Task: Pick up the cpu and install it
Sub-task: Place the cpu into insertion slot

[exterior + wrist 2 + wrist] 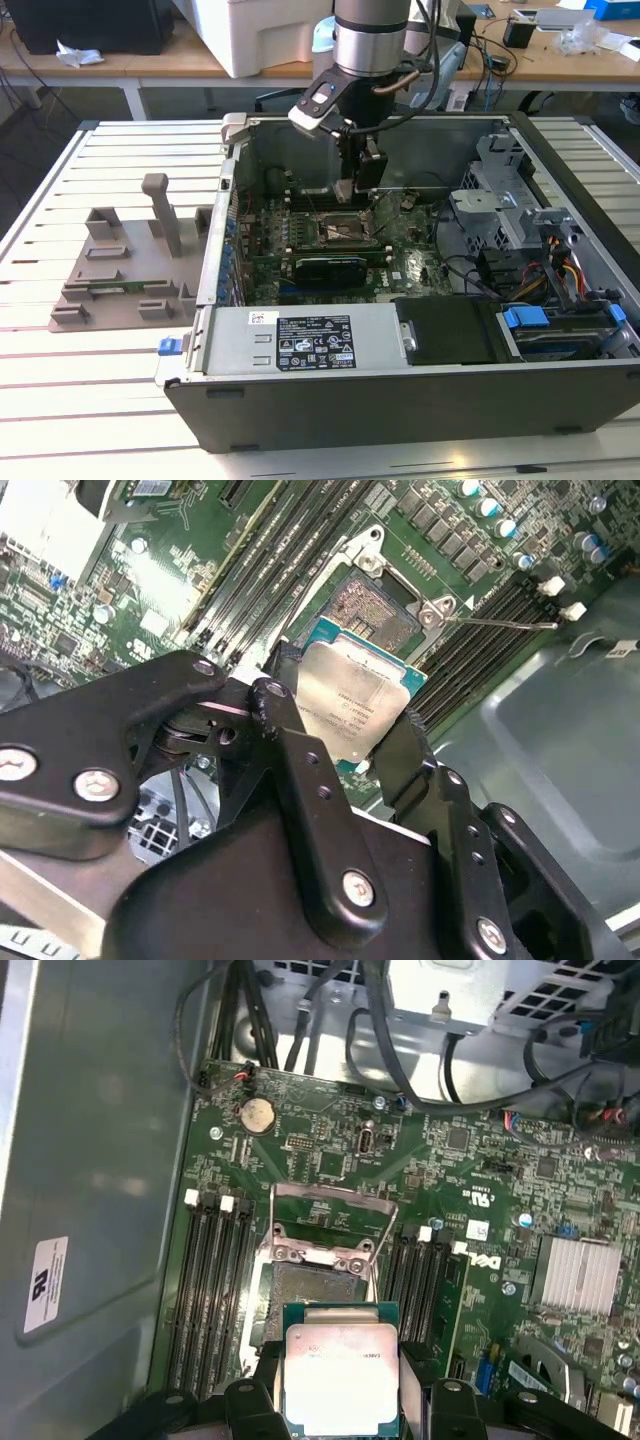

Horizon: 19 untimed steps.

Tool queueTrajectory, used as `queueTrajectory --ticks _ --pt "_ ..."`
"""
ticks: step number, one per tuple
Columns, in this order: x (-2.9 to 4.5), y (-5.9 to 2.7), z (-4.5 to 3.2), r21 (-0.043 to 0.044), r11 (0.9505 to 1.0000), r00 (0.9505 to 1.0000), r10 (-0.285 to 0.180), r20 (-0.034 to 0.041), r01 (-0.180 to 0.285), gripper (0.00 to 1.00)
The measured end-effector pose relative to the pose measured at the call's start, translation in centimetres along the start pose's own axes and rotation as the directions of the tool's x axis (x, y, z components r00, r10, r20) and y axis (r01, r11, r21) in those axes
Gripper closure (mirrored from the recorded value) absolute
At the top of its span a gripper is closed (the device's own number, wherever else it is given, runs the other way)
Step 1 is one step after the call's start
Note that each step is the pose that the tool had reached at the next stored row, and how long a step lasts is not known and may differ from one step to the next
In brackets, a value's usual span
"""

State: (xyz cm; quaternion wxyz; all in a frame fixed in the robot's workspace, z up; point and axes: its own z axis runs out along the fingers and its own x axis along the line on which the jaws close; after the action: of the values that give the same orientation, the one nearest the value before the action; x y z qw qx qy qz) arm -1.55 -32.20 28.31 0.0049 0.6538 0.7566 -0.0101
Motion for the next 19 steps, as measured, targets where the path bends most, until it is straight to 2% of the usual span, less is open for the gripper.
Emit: queueTrajectory --ticks 3,9,11,13,19 --pt "0.0 0.0 0.0 0.0005 0.9997 0.9997 0.025 0.0001 -0.025 0.46" --pt "0.0 0.0 0.0 0.002 0.996 0.996 0.09 0.0007 -0.09 0.46" --pt "0.0 0.0 0.0 0.0025 0.9935 0.9935 0.114 0.0011 -0.114 0.46" --pt "0.0 0.0 0.0 0.0034 0.9888 0.9888 0.149 0.0016 -0.149 0.46" --pt "0.0 0.0 0.0 0.0043 0.9812 0.9812 0.193 0.0024 -0.193 0.46"
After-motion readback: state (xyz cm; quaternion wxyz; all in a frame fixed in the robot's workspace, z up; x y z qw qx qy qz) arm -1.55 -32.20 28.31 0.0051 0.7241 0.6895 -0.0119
